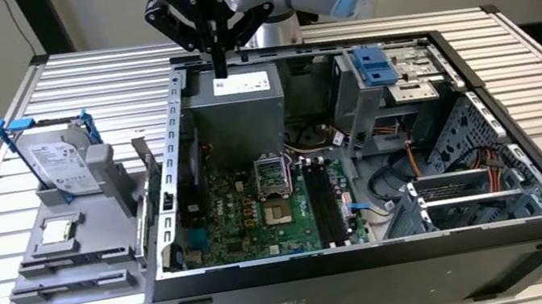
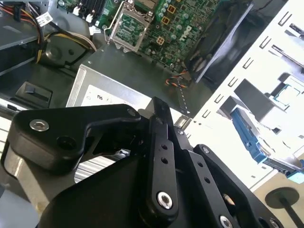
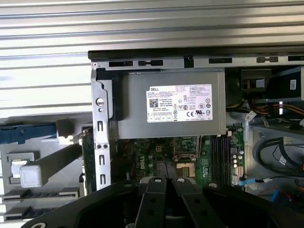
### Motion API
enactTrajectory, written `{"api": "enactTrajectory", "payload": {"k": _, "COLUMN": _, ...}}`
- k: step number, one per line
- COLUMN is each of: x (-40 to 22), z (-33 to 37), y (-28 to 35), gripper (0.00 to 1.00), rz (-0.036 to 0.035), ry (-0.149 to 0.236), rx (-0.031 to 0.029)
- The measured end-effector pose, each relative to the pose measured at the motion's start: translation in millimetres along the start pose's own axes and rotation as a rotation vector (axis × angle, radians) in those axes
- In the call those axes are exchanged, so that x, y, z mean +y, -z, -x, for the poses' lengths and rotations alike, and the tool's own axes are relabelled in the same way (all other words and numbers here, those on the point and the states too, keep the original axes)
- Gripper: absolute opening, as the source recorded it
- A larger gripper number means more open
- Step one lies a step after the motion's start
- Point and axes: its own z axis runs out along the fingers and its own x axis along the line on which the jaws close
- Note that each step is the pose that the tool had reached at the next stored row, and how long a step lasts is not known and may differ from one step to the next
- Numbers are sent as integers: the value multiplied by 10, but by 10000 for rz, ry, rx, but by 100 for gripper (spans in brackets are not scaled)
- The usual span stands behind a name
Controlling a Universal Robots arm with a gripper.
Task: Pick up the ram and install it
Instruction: 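Reach for the ram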
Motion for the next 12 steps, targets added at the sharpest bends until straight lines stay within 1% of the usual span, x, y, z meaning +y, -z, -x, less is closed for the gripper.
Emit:
{"api": "enactTrajectory", "payload": {"k": 6, "x": -7, "z": -124, "y": 2, "gripper": 0, "rz": 2, "ry": 34, "rx": 1}}
{"api": "enactTrajectory", "payload": {"k": 9, "x": -11, "z": -184, "y": 4, "gripper": 0, "rz": 3, "ry": 107, "rx": 5}}
{"api": "enactTrajectory", "payload": {"k": 12, "x": -14, "z": -230, "y": 5, "gripper": 0, "rz": 5, "ry": 220, "rx": 11}}
